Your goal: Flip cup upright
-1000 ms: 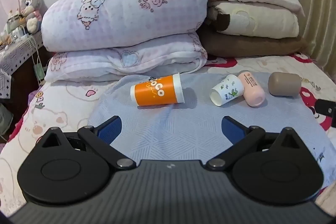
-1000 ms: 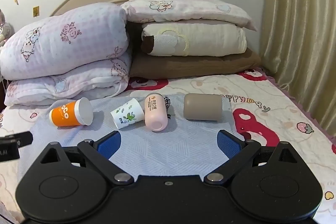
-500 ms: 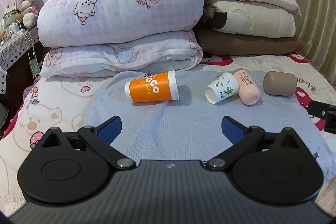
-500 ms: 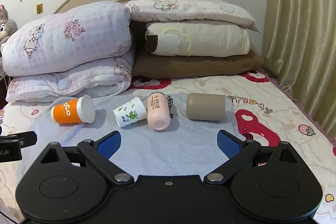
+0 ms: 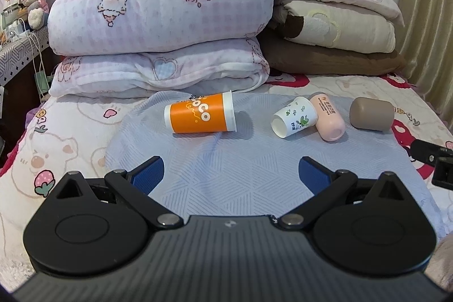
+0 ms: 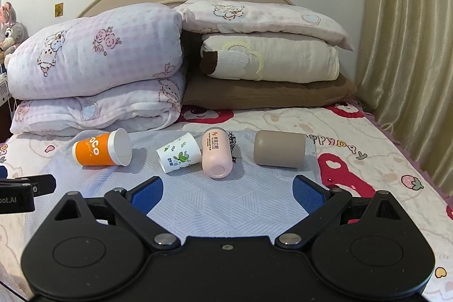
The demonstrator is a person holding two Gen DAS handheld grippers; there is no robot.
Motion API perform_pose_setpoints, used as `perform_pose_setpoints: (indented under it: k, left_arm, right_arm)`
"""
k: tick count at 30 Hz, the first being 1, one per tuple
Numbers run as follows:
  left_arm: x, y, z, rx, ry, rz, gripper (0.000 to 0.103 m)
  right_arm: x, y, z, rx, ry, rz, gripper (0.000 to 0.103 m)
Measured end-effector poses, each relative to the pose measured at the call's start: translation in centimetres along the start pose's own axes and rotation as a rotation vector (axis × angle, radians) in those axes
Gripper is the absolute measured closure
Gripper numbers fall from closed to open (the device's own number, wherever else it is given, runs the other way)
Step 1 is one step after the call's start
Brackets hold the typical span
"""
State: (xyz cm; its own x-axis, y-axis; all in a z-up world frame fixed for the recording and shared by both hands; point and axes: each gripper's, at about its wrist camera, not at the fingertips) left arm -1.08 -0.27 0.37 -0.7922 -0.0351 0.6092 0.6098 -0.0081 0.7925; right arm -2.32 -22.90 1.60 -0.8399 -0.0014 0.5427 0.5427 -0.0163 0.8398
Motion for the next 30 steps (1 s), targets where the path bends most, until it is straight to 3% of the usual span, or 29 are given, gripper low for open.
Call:
perform_pose_setpoints:
  k: [30]
  left_arm:
    - [-0.61, -0.4, -0.62, -0.059, 0.02, 0.039, 0.0]
  right_arm:
    - [-0.33, -0.29, 0.17, 0.006, -0.001, 0.02, 0.003]
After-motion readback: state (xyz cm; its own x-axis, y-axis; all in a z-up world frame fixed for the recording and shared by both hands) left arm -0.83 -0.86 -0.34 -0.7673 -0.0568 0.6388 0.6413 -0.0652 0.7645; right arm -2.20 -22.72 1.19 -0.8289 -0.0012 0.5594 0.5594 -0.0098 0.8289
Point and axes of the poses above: each gripper's, at about its wrist camera, not at the fingertips, and x roughly against the way its jaws point, z to its left, y to its top, and after that the axes turned 6 degrees about y, right-handed
